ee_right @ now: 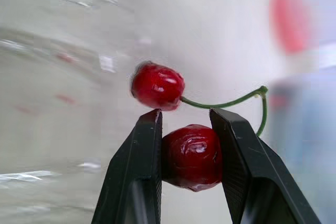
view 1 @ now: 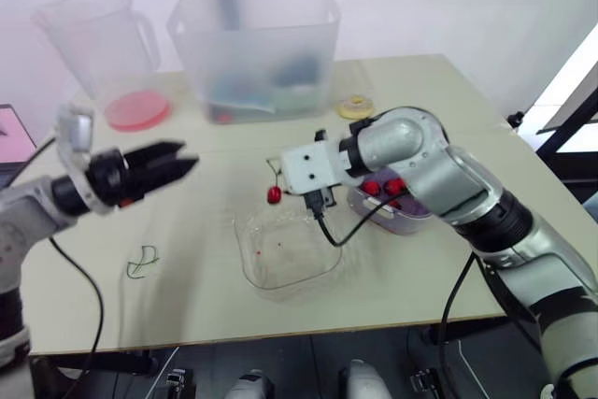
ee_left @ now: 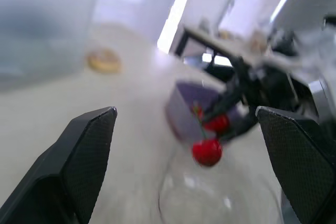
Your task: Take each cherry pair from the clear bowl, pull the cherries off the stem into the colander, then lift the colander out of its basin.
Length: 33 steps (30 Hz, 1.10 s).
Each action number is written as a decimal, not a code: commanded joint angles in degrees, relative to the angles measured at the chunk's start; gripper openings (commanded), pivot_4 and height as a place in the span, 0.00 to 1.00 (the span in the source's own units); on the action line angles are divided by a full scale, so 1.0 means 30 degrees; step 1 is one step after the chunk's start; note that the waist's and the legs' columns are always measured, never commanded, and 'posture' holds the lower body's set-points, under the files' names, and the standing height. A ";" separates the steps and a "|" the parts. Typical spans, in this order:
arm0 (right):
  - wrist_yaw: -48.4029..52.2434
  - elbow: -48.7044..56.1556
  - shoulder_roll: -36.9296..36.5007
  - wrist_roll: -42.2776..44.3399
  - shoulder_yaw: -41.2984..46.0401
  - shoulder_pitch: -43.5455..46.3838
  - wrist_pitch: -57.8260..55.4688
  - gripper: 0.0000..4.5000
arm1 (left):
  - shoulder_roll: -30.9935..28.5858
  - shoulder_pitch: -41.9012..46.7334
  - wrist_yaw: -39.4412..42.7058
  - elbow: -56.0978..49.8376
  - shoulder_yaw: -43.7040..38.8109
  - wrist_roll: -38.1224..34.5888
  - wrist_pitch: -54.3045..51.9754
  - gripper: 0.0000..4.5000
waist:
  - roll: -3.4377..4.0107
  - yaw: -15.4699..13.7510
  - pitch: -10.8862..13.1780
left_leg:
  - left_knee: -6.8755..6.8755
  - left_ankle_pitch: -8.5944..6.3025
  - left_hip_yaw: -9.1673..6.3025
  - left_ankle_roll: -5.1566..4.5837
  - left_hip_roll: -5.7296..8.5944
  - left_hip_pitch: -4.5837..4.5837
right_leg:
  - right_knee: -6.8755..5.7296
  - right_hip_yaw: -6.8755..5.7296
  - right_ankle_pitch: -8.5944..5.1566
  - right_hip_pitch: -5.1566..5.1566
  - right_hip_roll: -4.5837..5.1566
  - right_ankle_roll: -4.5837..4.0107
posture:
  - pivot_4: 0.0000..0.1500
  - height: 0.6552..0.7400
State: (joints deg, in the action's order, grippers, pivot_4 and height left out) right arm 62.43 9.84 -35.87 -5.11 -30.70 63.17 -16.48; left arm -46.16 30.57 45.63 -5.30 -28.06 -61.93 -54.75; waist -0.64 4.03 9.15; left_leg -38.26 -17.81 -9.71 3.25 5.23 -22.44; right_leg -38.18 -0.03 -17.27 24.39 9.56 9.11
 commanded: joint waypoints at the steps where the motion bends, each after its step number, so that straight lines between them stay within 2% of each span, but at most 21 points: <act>1: -0.1510 0.0200 0.0627 -0.0548 0.1537 0.0128 0.2024 0.32 | 0.0618 0.2384 -0.2103 0.0986 0.0016 -0.0621 -0.0312 1.00 | 0.0000 0.0046 0.0000 | 0.0002 0.0000 0.0008 0.0000 -0.0003 0.0001 | -0.0001 0.0001 0.0000 0.0003 -0.0007 0.0000 | 1.00 1.00; 3: -0.3070 -0.0601 0.0846 -0.2277 0.1484 0.0297 0.3935 0.32 | 0.1171 0.3726 -0.2488 0.1308 0.0528 -0.1177 -0.0948 1.00 | -0.0002 0.0032 -0.0001 | 0.0004 0.0000 0.0007 0.0000 -0.0002 0.0001 | -0.0013 0.0001 0.0000 0.0004 -0.0010 0.0000 | 1.00 1.00; 8: -0.4069 -0.1016 0.1275 -0.3818 0.1240 -0.0594 0.5728 0.32 | 0.2348 0.4527 -0.2648 0.0102 0.2773 -0.1223 -0.1809 1.00 | -0.0004 -0.0018 -0.0002 | 0.0004 0.0000 0.0009 0.0000 0.0016 0.0000 | -0.0028 0.0003 0.0000 -0.0005 -0.0001 0.0000 | 1.00 1.00; 16: -0.3854 0.0097 0.1870 -0.4137 0.1900 -0.1591 0.5009 0.32 | 0.4363 0.4253 -0.3534 0.0125 0.3003 -0.1438 -0.1699 1.00 | -0.0003 0.0027 -0.0003 | 0.0003 0.0001 0.0025 0.0000 0.0010 0.0002 | -0.0025 0.0005 0.0000 0.0004 -0.0024 0.0000 | 1.00 1.00; 19: -0.3669 0.0424 0.1972 -0.4185 0.2038 -0.1758 0.4769 0.31 | 0.4691 0.4305 -0.3604 0.0228 0.3070 -0.1279 -0.1652 0.80 | -0.0003 -0.0002 -0.0003 | -0.0001 0.0001 0.0026 0.0000 0.0015 -0.0004 | -0.0022 0.0006 0.0000 0.0001 -0.0016 0.0000 | 1.00 1.00; 22: -0.3414 0.0859 0.2071 -0.4176 0.2038 -0.1827 0.4370 0.31 | 0.4856 0.4248 -0.3496 0.0138 0.3267 -0.0950 -0.1424 0.47 | -0.0004 -0.0023 -0.0003 | -0.0006 0.0001 0.0022 0.0001 0.0015 -0.0003 | -0.0017 0.0006 0.0000 0.0000 -0.0016 0.0000 | 1.00 1.00; 33: -0.3101 0.1226 0.2656 -0.4113 0.2103 -0.1578 0.3635 0.31 | 0.4635 0.3881 -0.3365 -0.0300 0.3272 -0.0843 -0.1172 0.47 | -0.0003 -0.0010 -0.0003 | -0.0005 0.0001 0.0019 0.0001 0.0014 -0.0003 | -0.0016 0.0007 0.0000 -0.0001 -0.0014 0.0000 | 1.00 1.00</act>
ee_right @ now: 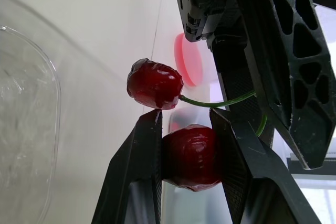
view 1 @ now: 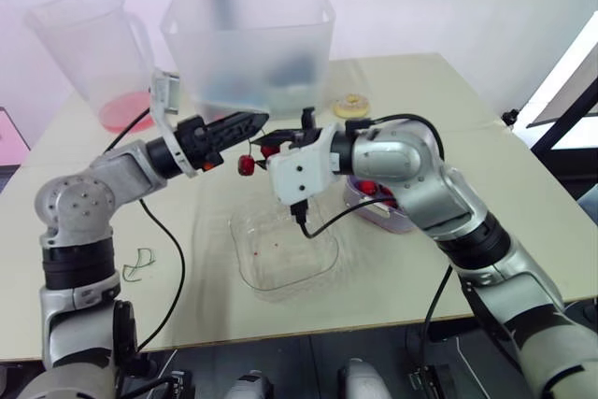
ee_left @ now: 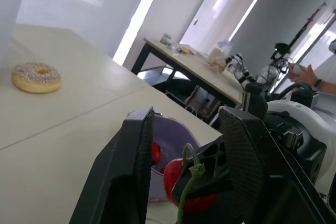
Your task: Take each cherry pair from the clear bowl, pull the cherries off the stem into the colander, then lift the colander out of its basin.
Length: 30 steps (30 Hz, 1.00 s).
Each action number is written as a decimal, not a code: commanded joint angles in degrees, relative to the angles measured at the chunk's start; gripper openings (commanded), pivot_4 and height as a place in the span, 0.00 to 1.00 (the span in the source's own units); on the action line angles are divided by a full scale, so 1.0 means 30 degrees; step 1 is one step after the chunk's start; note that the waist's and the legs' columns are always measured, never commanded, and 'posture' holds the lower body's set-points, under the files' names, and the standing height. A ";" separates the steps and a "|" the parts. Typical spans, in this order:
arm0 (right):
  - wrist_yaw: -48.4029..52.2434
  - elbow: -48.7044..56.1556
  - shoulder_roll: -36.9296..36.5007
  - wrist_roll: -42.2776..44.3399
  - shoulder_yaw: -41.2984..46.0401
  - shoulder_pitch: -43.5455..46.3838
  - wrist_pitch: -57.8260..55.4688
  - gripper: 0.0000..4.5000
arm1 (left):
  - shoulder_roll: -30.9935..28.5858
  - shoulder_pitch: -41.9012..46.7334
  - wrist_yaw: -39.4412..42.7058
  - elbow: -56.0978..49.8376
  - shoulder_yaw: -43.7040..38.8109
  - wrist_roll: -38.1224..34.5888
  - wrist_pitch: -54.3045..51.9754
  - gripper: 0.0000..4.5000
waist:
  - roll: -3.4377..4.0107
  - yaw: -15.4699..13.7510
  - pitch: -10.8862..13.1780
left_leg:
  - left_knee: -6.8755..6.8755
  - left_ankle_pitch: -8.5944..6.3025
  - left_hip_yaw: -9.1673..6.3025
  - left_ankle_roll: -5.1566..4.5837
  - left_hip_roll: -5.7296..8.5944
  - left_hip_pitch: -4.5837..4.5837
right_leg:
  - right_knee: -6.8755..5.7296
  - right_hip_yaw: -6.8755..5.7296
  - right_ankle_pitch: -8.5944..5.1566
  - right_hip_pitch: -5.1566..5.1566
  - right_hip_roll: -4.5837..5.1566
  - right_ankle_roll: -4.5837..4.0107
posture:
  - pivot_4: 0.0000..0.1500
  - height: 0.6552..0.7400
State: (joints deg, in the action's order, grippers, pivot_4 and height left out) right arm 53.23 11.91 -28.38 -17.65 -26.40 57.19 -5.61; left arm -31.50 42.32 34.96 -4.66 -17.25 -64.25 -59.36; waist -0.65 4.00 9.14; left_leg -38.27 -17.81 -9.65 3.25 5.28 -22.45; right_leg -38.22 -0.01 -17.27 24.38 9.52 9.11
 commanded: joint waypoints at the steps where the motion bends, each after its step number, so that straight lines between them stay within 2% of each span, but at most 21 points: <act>1: 0.0013 0.0590 0.0204 0.0079 0.0657 0.0426 -0.0034 0.31 | -0.0247 -0.0024 0.0223 -0.0470 -0.0329 -0.0092 0.0361 0.47 | 0.0000 0.0001 0.0000 | 0.0000 0.0000 0.0001 0.0000 0.0000 0.0000 | 0.0000 0.0000 0.0000 0.0000 0.0000 0.0000 | 1.00 1.00; 2: 0.0074 0.0625 0.0241 0.0109 0.0650 0.0434 -0.0089 0.31 | -0.0281 -0.0013 0.0307 -0.0433 -0.0302 -0.0105 0.0337 0.47 | 0.0000 0.0000 0.0000 | 0.0000 0.0000 -0.0001 0.0000 0.0000 0.0000 | 0.0000 0.0000 0.0000 0.0000 0.0000 0.0000 | 1.00 1.00; 3: 0.0092 0.0626 0.0253 0.0107 0.0656 0.0464 -0.0080 0.31 | -0.0301 -0.0006 0.0341 -0.0416 -0.0292 -0.0107 0.0327 0.37 | 0.0000 -0.0004 0.0000 | 0.0000 0.0000 0.0000 0.0000 0.0000 0.0000 | 0.0000 0.0000 0.0000 0.0000 0.0001 0.0000 | 1.00 1.00; 4: 0.0095 0.0578 0.0266 0.0098 0.0661 0.0503 -0.0048 0.31 | -0.0313 0.0023 0.0375 -0.0366 -0.0274 -0.0082 0.0333 0.34 | 0.0000 -0.0007 0.0000 | 0.0000 0.0000 -0.0001 0.0000 0.0000 0.0000 | 0.0000 0.0000 0.0000 0.0000 0.0001 0.0000 | 1.00 1.00; 7: 0.0092 0.0577 0.0294 0.0045 0.0718 0.0566 -0.0144 0.31 | -0.0354 0.0029 0.0414 -0.0375 -0.0291 -0.0116 0.0279 0.04 | 0.0000 -0.0002 0.0000 | -0.0002 0.0000 -0.0001 0.0000 0.0001 0.0000 | 0.0000 0.0000 0.0000 0.0000 0.0001 0.0000 | 1.00 1.00; 8: 0.0106 0.0661 0.0300 0.0035 0.0734 0.0547 -0.0232 0.31 | -0.0382 0.0007 0.0423 -0.0410 -0.0302 -0.0130 0.0253 0.01 | 0.0000 0.0000 0.0000 | -0.0001 0.0000 -0.0002 0.0000 0.0001 0.0000 | 0.0000 0.0000 0.0000 0.0000 0.0002 0.0000 | 1.00 1.00; 15: 0.0129 0.0822 0.0225 -0.0066 0.0830 0.0539 -0.0745 0.31 | -0.0503 0.0100 0.0473 -0.0223 -0.0360 -0.0132 0.0227 0.01 | 0.0000 0.0000 0.0000 | -0.0001 0.0000 -0.0004 0.0000 0.0000 0.0000 | 0.0000 0.0000 0.0000 0.0000 0.0002 0.0000 | 1.00 1.00; 18: 0.0377 0.1014 0.0285 0.0418 0.1086 0.0455 -0.1382 0.51 | -0.0544 0.0257 0.0572 0.0006 -0.0281 0.0029 0.0333 0.00 | 0.0000 0.0000 0.0000 | -0.0001 0.0000 -0.0005 0.0000 0.0000 0.0000 | 0.0000 0.0000 0.0000 0.0000 0.0001 0.0000 | 1.00 1.00; 20: 0.0781 0.1340 0.0222 0.1001 0.1380 0.0330 -0.2043 0.75 | -0.0596 0.0416 0.0612 0.0205 -0.0261 0.0248 0.0520 0.00 | 0.0000 -0.0006 0.0000 | -0.0001 0.0000 -0.0004 0.0000 0.0001 0.0000 | 0.0000 0.0000 0.0000 0.0000 0.0002 0.0000 | 1.00 1.00; 22: 0.2048 0.2195 -0.0010 0.2983 0.2287 0.0036 -0.4088 0.97 | -0.0643 0.0763 0.0454 0.0544 -0.0500 0.0258 0.0690 0.00 | 0.0000 -0.0029 0.0000 | -0.0002 0.0000 -0.0004 0.0000 0.0001 0.0000 | 0.0000 0.0001 0.0000 0.0000 0.0002 0.0000 | 1.00 1.00; 25: 0.3320 0.3396 -0.0559 0.5673 0.3885 -0.0263 -0.6572 0.99 | -0.0917 0.1084 0.0728 0.0805 -0.0737 0.0169 0.0782 0.00 | 0.0000 -0.0033 0.0000 | -0.0002 0.0000 -0.0013 0.0000 0.0000 -0.0001 | 0.0001 -0.0001 0.0000 -0.0010 0.0005 0.0000 | 1.00 1.00; 28: 0.4101 0.3727 -0.1402 0.8694 0.6056 0.0188 -1.0954 0.99 | -0.1327 0.1195 0.1517 0.1039 -0.0531 0.0237 0.0699 0.00 | 0.0000 -0.0033 0.0000 | -0.0002 0.0000 -0.0016 0.0000 0.0000 0.0000 | 0.0001 -0.0001 0.0000 -0.0016 0.0007 0.0000 | 1.00 1.00; 30: 0.3024 0.3156 -0.0353 1.1694 0.8821 0.1049 -1.4787 0.99 | -0.1728 0.1242 0.2528 0.1050 -0.0143 0.0208 0.0397 0.00 | 0.0001 0.0013 0.0001 | -0.0001 0.0000 -0.0017 -0.0001 0.0000 0.0004 | 0.0004 0.0000 0.0000 -0.0016 0.0007 0.0000 | 1.00 1.00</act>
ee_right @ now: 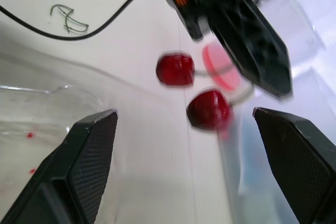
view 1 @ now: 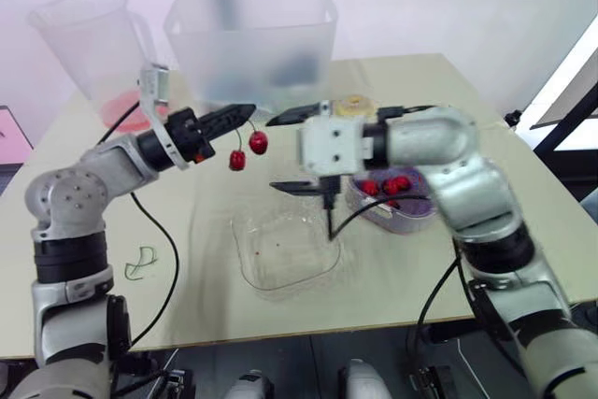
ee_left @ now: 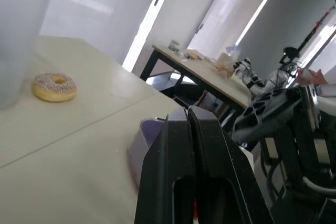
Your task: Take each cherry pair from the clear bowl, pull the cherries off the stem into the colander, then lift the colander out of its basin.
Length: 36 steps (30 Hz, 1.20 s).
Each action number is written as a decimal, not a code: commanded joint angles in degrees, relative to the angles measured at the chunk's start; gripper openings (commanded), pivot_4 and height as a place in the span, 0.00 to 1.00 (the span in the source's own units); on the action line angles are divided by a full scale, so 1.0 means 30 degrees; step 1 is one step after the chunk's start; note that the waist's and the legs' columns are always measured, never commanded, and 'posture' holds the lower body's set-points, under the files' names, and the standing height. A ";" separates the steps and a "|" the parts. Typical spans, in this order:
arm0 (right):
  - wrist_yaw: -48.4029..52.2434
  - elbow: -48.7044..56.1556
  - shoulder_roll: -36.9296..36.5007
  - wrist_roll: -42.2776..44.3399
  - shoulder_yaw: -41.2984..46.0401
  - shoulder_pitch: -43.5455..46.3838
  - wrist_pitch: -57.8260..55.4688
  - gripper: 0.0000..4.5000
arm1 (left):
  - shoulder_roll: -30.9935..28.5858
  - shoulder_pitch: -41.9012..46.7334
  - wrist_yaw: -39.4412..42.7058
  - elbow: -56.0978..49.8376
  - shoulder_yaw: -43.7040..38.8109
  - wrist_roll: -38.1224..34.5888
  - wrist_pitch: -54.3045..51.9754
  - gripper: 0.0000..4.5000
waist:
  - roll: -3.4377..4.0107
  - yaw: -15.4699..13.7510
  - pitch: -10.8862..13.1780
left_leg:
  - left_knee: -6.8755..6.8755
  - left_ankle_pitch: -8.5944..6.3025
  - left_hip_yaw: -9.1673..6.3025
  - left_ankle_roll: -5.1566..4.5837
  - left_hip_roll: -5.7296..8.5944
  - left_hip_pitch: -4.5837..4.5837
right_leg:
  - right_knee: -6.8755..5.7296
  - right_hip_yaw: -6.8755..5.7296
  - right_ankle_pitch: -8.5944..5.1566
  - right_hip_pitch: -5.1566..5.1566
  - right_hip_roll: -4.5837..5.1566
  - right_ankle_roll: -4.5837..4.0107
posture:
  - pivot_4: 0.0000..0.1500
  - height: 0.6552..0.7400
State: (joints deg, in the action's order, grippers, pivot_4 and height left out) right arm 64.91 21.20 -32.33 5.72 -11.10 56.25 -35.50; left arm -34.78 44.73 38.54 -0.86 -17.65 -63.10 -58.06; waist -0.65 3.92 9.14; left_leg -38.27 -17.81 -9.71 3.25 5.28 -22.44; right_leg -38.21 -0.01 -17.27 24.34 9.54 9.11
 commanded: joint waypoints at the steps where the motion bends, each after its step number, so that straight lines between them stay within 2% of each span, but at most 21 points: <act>1: -0.1558 -0.0343 0.1599 0.5078 0.4950 0.1623 -0.5933 0.99 | -0.0831 0.0456 0.1935 -0.0270 0.0181 -0.0280 -0.0207 0.00 | 0.0002 0.0052 0.0000 | 0.0004 0.0000 0.0001 0.0000 -0.0007 0.0000 | 0.0005 0.0001 0.0000 0.0003 -0.0002 -0.0001 | 1.00 1.00; 4: -0.1705 -0.1585 0.2040 0.8250 0.6981 0.2247 -0.9705 0.99 | -0.1403 0.0436 0.4134 -0.0647 0.0686 -0.0538 -0.0423 0.00 | 0.0002 0.0028 0.0000 | 0.0013 0.0000 -0.0001 0.0000 -0.0017 0.0010 | 0.0000 0.0000 0.0001 0.0003 -0.0006 -0.0002 | 1.00 1.00; 7: -0.1403 -0.3001 0.2758 1.1674 0.8454 0.2620 -1.1894 0.99 | -0.1688 0.0924 0.5273 -0.0483 0.1189 -0.0412 -0.0616 0.00 | 0.0002 0.0009 0.0000 | 0.0011 0.0000 0.0000 0.0000 -0.0019 0.0007 | 0.0000 0.0003 0.0002 -0.0010 0.0015 -0.0004 | 1.00 1.00; 12: -0.2188 -0.2399 0.1992 1.0416 0.4811 0.0538 -0.9961 0.99 | -0.1414 0.1582 0.5839 -0.0503 0.1827 -0.0214 -0.0730 0.00 | 0.0001 0.0016 0.0000 | 0.0001 0.0000 -0.0008 -0.0001 -0.0024 0.0007 | 0.0000 0.0004 0.0002 -0.0011 0.0024 -0.0003 | 1.00 1.00; 18: -0.3180 -0.3453 0.2863 1.0547 0.3089 0.0708 -0.9209 0.99 | -0.1075 0.1928 0.6422 -0.0309 0.2462 0.0105 -0.0763 0.00 | 0.0002 0.0074 0.0000 | 0.0003 0.0000 0.0001 -0.0001 -0.0024 0.0005 | -0.0017 0.0007 0.0002 0.0000 0.0016 -0.0003 | 1.00 1.00; 23: -0.3570 -0.3479 0.3318 1.1681 0.3185 0.0860 -0.9820 0.99 | -0.0947 0.1981 0.6412 -0.0410 0.2553 0.0286 -0.0704 0.00 | 0.0001 0.0001 0.0000 | 0.0000 0.0000 -0.0008 0.0000 -0.0026 0.0004 | -0.0013 0.0006 0.0002 0.0000 0.0017 -0.0003 | 1.00 1.00; 24: -0.3598 -0.3445 0.3283 1.1878 0.3210 0.0829 -0.9954 0.87 | -0.0946 0.1994 0.6409 -0.0421 0.2548 0.0319 -0.0690 0.00 | 0.0002 -0.0001 0.0000 | -0.0003 0.0000 -0.0014 -0.0001 -0.0027 0.0003 | -0.0012 0.0005 0.0002 -0.0002 0.0025 -0.0002 | 1.00 1.00; 25: -0.3643 -0.3425 0.3235 1.2029 0.3213 0.0811 -1.0023 0.82 | -0.0942 0.2004 0.6413 -0.0430 0.2544 0.0347 -0.0684 0.00 | 0.0001 0.0003 0.0000 | -0.0006 0.0000 -0.0015 -0.0001 -0.0026 0.0003 | -0.0010 0.0005 0.0003 -0.0005 0.0027 -0.0002 | 1.00 1.00; 28: -0.3853 -0.3455 0.3085 1.2348 0.3243 0.0761 -1.0148 0.51 | -0.0912 0.2109 0.6479 -0.0377 0.2547 0.0494 -0.0627 0.00 | 0.0002 0.0027 0.0000 | -0.0006 0.0000 -0.0015 -0.0001 -0.0025 0.0003 | -0.0011 0.0004 0.0002 -0.0006 0.0026 -0.0002 | 1.00 1.00; 36: -0.4410 -0.3314 0.2917 1.2973 0.3186 0.0587 -1.0162 0.51 | -0.0757 0.2227 0.6659 -0.0440 0.2593 0.0970 -0.0344 0.00 | 0.0002 0.0028 0.0000 | -0.0004 0.0000 -0.0012 -0.0001 -0.0021 0.0003 | -0.0011 0.0003 0.0002 -0.0005 0.0021 -0.0002 | 1.00 1.00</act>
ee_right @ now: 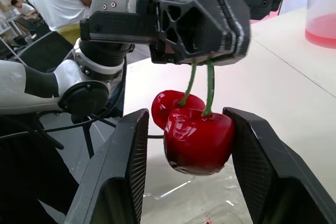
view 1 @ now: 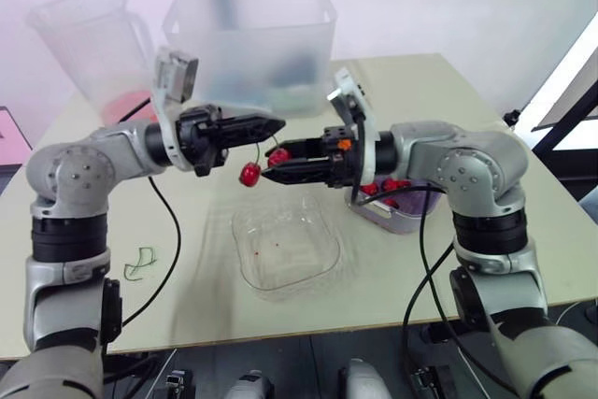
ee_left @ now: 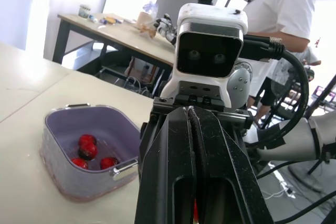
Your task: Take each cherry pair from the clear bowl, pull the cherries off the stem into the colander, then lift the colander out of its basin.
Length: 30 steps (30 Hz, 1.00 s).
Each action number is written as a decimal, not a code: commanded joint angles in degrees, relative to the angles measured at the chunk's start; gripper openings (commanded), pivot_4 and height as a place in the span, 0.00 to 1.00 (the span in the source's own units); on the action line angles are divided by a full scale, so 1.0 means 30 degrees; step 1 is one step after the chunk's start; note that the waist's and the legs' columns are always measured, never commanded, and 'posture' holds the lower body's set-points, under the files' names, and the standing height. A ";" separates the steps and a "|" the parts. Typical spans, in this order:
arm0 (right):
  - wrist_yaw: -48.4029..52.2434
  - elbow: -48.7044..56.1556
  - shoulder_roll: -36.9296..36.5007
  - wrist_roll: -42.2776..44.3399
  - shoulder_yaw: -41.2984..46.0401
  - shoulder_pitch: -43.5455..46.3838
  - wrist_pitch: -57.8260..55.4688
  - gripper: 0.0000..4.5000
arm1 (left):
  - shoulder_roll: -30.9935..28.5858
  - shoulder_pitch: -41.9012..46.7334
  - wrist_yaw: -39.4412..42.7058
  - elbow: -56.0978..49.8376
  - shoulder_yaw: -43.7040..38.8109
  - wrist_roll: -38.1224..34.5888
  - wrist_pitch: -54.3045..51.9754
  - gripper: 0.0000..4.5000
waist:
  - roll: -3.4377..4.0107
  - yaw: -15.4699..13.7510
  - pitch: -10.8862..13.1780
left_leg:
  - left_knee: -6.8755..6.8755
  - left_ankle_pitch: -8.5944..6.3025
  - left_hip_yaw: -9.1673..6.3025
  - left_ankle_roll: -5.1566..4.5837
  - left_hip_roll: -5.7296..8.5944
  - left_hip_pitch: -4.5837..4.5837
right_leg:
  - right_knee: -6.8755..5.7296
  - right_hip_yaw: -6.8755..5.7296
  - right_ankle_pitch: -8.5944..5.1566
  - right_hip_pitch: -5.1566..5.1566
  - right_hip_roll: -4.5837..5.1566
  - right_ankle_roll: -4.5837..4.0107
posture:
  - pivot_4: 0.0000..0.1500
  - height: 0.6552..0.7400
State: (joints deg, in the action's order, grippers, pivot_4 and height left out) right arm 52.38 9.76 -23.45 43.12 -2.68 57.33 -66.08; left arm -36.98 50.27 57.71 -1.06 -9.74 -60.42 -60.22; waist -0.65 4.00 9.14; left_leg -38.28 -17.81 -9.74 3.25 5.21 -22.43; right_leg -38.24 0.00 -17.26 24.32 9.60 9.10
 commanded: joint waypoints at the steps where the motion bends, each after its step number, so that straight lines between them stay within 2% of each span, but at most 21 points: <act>1: -0.0295 0.0502 -0.0067 0.0535 0.0344 0.0201 0.0057 0.51 | -0.0016 0.0370 0.0290 -0.0394 -0.0047 0.0116 0.0384 0.00 | 0.0000 0.0001 0.0000 | 0.0000 0.0000 0.0000 0.0000 -0.0001 0.0000 | 0.0000 0.0001 0.0000 0.0000 0.0000 0.0000 | 1.00 1.00; 4: -0.0597 0.0509 -0.0006 0.0686 0.0351 0.0028 0.0058 0.51 | 0.0008 0.0347 0.0338 -0.0455 -0.0067 0.0185 0.0419 0.00 | 0.0000 -0.0001 0.0000 | 0.0000 0.0000 0.0001 0.0000 0.0000 0.0000 | 0.0000 0.0001 0.0000 0.0000 0.0000 0.0000 | 1.00 1.00; 7: -0.0701 0.0631 -0.0070 0.0548 0.0200 -0.0089 0.0480 0.36 | 0.0092 0.0295 0.0354 -0.0505 0.0011 0.0450 0.0632 0.00 | 0.0000 0.0000 0.0000 | 0.0000 0.0000 0.0001 0.0000 0.0000 0.0000 | 0.0000 0.0001 0.0000 0.0000 0.0000 0.0000 | 1.00 1.00; 17: -0.0636 0.0681 -0.0462 0.0398 -0.0303 -0.0269 0.1004 0.36 | 0.0206 0.0283 0.0474 -0.0610 0.0080 0.0807 0.0696 0.00 | -0.0001 -0.0002 0.0000 | -0.0002 0.0000 0.0002 0.0000 0.0003 0.0000 | -0.0002 0.0000 0.0000 0.0000 0.0000 0.0001 | 1.00 1.00; 21: -0.0711 0.0699 -0.0427 0.0523 -0.0238 -0.0299 0.1005 0.14 | 0.0275 0.0254 0.0351 -0.0665 0.0059 0.0815 0.0726 0.00 | -0.0001 -0.0004 0.0000 | -0.0001 0.0000 0.0002 0.0000 0.0003 0.0000 | -0.0002 0.0000 0.0000 0.0000 0.0000 0.0000 | 1.00 1.00; 30: -0.0198 0.1128 -0.1253 0.0494 -0.0757 -0.0929 0.0691 0.14 | 0.0358 0.0248 0.0097 -0.0444 -0.0165 0.0841 0.0806 0.00 | -0.0001 -0.0013 0.0000 | -0.0003 0.0000 0.0002 0.0000 0.0004 -0.0001 | 0.0000 0.0001 0.0000 -0.0001 0.0001 0.0001 | 1.00 1.00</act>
State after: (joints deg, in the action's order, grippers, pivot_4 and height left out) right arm 50.77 11.14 -26.28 43.87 -4.55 54.78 -64.14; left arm -35.40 50.25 57.90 -1.27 -8.93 -57.95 -59.13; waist -0.65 3.96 9.14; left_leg -38.29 -17.81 -9.73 3.25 5.23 -22.43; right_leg -38.24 0.00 -17.26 24.32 9.61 9.10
